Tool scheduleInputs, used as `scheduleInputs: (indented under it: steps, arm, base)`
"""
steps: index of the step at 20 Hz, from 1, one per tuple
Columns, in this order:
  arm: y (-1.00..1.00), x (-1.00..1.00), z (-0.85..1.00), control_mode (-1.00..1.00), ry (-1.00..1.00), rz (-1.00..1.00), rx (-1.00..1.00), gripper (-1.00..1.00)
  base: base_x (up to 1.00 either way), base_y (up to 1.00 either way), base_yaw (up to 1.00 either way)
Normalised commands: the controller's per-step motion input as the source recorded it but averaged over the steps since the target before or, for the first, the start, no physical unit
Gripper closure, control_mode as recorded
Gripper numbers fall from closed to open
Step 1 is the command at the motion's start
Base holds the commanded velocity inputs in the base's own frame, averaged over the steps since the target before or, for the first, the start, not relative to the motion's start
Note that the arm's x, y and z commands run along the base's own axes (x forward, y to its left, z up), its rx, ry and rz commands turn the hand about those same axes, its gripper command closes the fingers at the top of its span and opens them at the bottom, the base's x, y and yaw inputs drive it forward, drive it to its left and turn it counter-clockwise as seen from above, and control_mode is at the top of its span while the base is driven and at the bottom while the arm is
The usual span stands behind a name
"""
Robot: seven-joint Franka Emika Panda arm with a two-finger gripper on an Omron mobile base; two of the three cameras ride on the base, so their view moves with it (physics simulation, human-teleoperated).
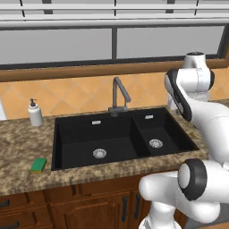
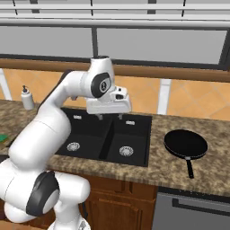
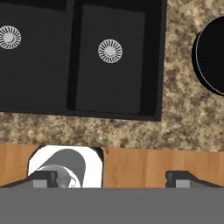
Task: Pick the pan and sponge and place them into the sink. Then turn on the water.
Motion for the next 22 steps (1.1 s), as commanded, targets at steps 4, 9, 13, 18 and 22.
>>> scheduleInputs:
  steps: [4,9,13,18,22]
  arm:
    - [-1.00,0.04,-0.28,-1.00,0.18,-0.12,-0.02,-1.00]
    - [-1.00,0.00,-0.38,-1.00,0.16,-0.12,0.00,-1.00]
    - [-1.00,-0.32,-0.46,-1.00,0.01,-0.01,0.00,-1.00]
    - [-0.92,-0.28,-0.31,-1.00,0.00,0.00,0.04,-1.00]
    - [-0.78,0.00,-0.34,-1.00,0.00,0.00,0.04,-1.00]
  base:
    - [0.00,0.00,0.00]
    - [0.00,0.00,0.00]
    - [0.00,0.00,0.00]
    - [0.00,0.00,0.00]
    - [0.00,0.00,0.00]
